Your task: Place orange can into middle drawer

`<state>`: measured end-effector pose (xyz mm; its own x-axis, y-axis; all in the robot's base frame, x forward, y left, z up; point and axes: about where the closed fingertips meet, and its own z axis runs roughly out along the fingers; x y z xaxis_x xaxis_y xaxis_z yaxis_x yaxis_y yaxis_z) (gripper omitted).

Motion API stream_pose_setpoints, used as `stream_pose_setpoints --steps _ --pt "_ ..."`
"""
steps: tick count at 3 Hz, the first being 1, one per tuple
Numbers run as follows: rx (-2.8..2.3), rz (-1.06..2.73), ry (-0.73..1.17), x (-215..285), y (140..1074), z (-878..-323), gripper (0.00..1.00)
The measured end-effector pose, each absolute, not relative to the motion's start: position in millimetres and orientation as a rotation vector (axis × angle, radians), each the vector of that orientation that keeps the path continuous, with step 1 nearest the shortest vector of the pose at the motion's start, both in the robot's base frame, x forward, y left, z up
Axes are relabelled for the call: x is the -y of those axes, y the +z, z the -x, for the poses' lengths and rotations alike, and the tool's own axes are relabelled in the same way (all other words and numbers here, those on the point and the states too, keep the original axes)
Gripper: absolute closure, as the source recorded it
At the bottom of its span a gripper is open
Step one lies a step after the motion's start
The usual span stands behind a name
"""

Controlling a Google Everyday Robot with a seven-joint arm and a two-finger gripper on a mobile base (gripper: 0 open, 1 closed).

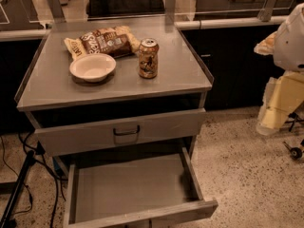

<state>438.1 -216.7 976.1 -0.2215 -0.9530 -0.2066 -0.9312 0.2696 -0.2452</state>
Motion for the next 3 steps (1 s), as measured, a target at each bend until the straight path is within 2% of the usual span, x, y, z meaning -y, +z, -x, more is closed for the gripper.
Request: stream_pose_setpoints --steps 1,3 --pt "-2.231 1.722 -0.099 216.4 976.5 -438.4 0.0" --pt "-2.257 1.563 0.088 205.7 960.7 -468.4 0.0"
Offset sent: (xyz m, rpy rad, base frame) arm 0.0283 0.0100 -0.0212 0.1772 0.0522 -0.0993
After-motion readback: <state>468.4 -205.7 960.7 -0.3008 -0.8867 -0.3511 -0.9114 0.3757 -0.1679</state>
